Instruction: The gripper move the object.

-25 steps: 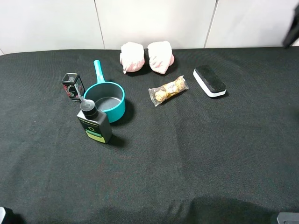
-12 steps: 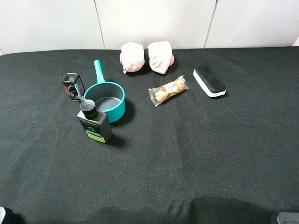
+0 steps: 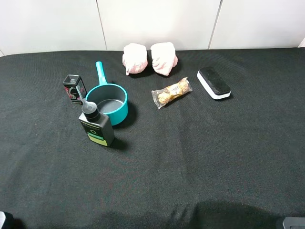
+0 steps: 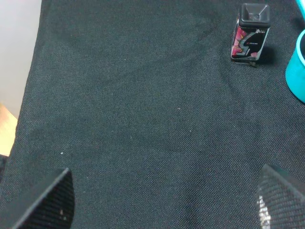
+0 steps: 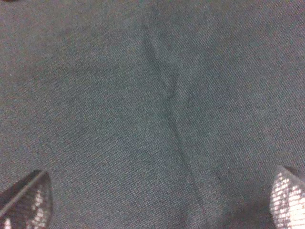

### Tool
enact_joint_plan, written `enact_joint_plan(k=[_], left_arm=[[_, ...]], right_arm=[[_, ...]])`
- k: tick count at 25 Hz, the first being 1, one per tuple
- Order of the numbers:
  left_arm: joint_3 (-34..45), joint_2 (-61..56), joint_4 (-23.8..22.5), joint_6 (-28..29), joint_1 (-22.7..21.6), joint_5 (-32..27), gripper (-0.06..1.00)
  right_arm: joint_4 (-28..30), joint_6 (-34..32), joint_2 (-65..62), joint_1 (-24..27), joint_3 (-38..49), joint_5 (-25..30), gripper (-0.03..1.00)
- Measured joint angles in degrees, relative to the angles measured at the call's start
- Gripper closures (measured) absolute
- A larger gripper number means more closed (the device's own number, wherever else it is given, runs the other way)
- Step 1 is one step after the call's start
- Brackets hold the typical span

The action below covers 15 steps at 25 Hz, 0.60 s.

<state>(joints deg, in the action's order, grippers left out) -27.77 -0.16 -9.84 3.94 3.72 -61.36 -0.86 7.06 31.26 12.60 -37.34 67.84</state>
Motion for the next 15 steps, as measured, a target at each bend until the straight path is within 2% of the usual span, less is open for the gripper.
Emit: enact_joint_plan(k=[5,15], left_arm=[[0.00,0.00,0.00,0.00,0.00,0.00,0.18],[0.00,0.00,0.00,0.00,0.00,0.00,0.18]], right_arm=[[0.31,0.01,-9.16,-2.93,3.74,-2.66,0.27],[-1.92,0.83,-18.63,-4.43,6.35,-2.91,0.27]])
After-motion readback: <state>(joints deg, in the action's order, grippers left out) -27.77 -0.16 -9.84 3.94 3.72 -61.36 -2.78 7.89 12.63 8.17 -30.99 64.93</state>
